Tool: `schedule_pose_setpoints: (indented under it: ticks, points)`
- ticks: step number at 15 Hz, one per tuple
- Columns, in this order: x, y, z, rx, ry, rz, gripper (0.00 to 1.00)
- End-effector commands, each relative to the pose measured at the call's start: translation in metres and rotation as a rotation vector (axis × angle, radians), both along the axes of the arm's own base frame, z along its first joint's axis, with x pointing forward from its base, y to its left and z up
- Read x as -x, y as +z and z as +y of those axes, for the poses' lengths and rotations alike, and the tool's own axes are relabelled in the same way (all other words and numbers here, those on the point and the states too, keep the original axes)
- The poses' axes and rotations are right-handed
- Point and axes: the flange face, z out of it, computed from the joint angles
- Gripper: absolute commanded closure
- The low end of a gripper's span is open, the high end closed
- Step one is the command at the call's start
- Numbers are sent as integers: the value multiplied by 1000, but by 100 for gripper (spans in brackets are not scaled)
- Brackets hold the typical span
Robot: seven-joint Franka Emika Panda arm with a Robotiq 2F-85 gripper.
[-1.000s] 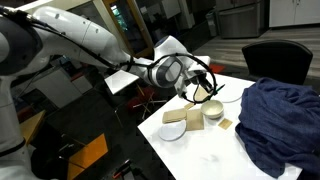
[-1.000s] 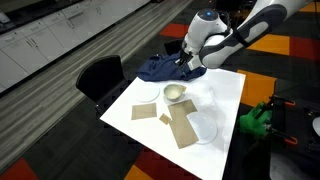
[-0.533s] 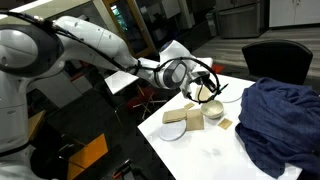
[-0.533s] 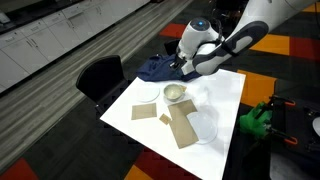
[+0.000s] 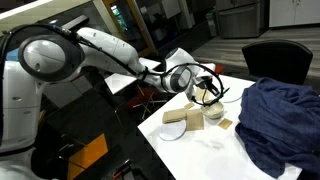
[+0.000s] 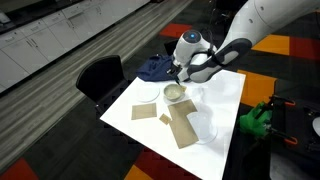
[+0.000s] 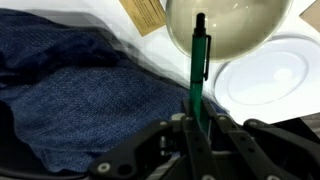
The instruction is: Pick up the the pen and place it in the bowl.
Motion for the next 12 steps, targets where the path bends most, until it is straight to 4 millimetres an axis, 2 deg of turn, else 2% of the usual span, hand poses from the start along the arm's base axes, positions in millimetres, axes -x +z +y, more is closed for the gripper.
schedule_pose_setpoints:
  ticks: [1,8,9,10,12]
  points:
    - [-12,-16,9,9,20,-4,97]
    - [-14,-44,27,31,65,23,95]
    - [-14,-46,28,34,71,23,84]
    - [-14,-47,30,35,75,24,61]
    - [-13,-48,33,37,83,25,57]
